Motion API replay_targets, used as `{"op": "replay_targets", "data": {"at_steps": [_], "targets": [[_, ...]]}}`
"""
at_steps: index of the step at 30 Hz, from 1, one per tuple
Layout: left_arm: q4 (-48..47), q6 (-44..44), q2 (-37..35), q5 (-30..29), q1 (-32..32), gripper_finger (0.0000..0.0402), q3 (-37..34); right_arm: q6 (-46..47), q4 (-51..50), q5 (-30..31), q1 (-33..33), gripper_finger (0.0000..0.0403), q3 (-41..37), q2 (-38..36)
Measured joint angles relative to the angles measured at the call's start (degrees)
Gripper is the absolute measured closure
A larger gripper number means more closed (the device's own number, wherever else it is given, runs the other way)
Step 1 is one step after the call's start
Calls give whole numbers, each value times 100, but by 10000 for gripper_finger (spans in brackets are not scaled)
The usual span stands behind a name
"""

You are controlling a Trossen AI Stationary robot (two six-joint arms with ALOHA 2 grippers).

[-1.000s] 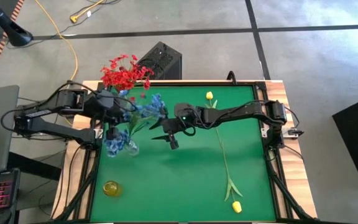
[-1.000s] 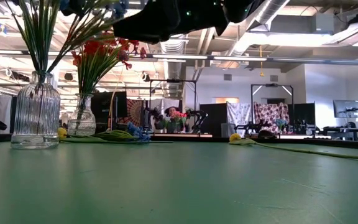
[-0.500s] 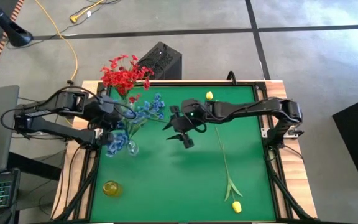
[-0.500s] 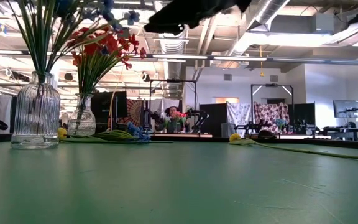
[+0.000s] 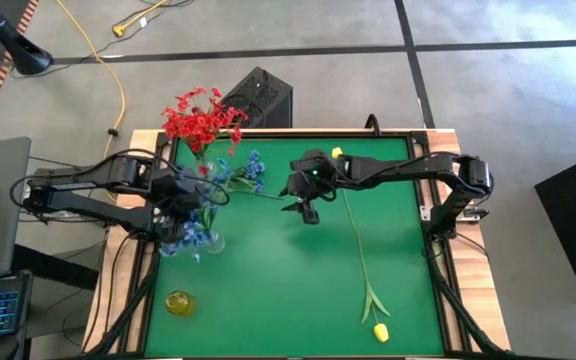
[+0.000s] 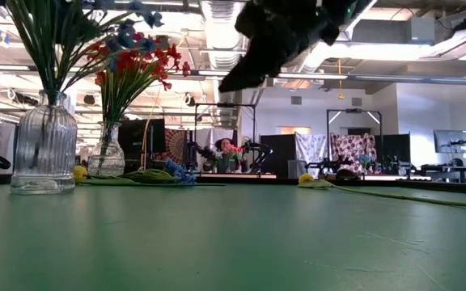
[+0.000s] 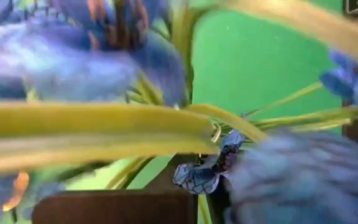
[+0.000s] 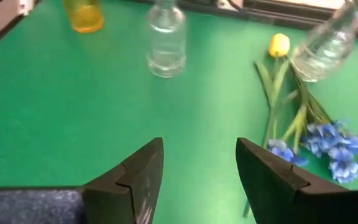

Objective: Sort flowers into vase by color
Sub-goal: Put the bottom blue flowers into the bottom transparent vase

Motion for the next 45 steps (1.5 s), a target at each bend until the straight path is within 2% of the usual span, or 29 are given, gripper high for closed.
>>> {"op": "replay_targets", "data": {"at_steps": [10, 20, 27, 34, 45], "targets": [[38, 120, -4, -51, 0, 389, 11, 122, 332, -24, -37, 184, -210, 2], [-48, -174, -3, -57, 0, 285, 41, 122, 366, -24, -37, 184, -210, 2], [-703, -376, 33, -77, 0, 228, 733, 122, 363, -24, -45, 185, -210, 2], [-1780, -1054, 51, -24, 0, 221, 1341, 103, 360, -24, -43, 185, -210, 4], [-1737, -1206, 113, 712, 2, 235, 1353, 28, 362, -23, -41, 185, -209, 5]]}}
